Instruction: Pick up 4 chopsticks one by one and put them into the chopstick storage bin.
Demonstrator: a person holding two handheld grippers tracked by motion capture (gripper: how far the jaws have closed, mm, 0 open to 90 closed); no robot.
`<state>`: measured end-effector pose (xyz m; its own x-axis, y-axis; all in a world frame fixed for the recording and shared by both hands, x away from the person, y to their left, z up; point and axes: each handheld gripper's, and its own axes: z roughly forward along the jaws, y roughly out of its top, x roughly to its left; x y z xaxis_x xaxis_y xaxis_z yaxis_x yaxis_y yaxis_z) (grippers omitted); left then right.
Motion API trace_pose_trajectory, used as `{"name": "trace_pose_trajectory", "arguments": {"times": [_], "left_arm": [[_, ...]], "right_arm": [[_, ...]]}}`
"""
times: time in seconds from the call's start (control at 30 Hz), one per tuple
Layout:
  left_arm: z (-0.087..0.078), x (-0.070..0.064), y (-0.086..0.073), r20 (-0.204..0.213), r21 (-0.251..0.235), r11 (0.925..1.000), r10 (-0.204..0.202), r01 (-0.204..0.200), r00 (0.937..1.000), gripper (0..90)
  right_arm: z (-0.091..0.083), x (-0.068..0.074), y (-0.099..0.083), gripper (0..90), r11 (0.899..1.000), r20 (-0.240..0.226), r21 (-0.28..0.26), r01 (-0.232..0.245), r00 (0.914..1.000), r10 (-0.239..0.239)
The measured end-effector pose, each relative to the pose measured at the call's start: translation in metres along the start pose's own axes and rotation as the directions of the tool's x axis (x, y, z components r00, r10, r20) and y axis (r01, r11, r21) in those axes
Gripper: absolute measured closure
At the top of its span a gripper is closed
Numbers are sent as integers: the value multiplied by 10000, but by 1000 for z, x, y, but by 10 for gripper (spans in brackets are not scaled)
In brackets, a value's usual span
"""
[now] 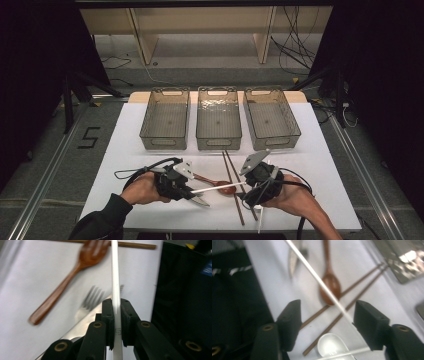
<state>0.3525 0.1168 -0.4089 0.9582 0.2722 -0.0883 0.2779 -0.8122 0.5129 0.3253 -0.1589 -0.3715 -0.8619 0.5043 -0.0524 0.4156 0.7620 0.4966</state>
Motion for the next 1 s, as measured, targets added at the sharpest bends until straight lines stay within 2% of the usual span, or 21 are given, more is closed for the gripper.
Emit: {"name": "trace_pose_trajectory", "arguments": {"times": [0.07,0.13,0.23,0.4,0.5,0.57,0.63,0.7,0.77,0.8,0.87,0.93,0.97,1.0], "left_arm": [[-4,3,-1,-257,-93,9996,-255,253,9993,829],[-8,6,-2,-487,-289,9981,-565,551,9972,829],[-13,10,-3,-790,-530,9948,-907,866,9927,829],[-20,15,-6,-1297,-968,9843,-1595,1476,9786,828],[-24,18,-7,-1442,-1151,9789,-1848,1690,9721,829],[-27,21,-7,-1580,-1319,9741,-2034,1835,9663,828],[-31,24,-8,-1695,-1343,9734,-2070,1855,9635,828],[-34,27,-8,-1761,-1509,9676,-2277,2024,9577,828],[-36,31,-8,-1856,-1671,9611,-2496,2198,9504,828],[-38,34,-9,-1939,-1676,9609,-2515,2206,9482,828],[-42,39,-9,-2070,-1844,9541,-2724,2360,9397,828],[-48,45,-10,-2245,-1935,9506,-2836,2426,9323,828],[-50,48,-11,-2341,-2010,9473,-2936,2493,9268,828],[-52,52,-13,-2443,-2129,9415,-3102,2612,9187,828]], "right_arm": [[-2,-4,-5,340,9973,91,-72,-726,9973,726],[-3,-8,-10,330,9912,195,-140,-1316,9911,1318],[-1,-13,-19,308,9730,427,-147,-2305,9720,2309],[6,-13,-30,296,9484,762,-123,-3167,9455,3167],[10,-14,-35,287,9325,946,-114,-3609,9280,3603],[11,-16,-38,287,9244,880,-201,-3809,9203,3811],[11,-17,-41,287,9180,957,-277,-3956,9131,3964],[12,-17,-43,285,9132,1031,-292,-4065,9075,4073],[12,-17,-46,285,9114,1022,-311,-4103,9058,4112],[12,-17,-46,284,9107,1005,-263,-4123,9053,4128],[13,-16,-48,285,9101,1005,-224,-4138,9048,4138],[14,-15,-49,285,9100,983,-188,-4142,9050,4140],[14,-15,-50,285,9100,984,-177,-4143,9050,4140],[13,-15,-50,284,9097,986,-168,-4149,9047,4145]]}}
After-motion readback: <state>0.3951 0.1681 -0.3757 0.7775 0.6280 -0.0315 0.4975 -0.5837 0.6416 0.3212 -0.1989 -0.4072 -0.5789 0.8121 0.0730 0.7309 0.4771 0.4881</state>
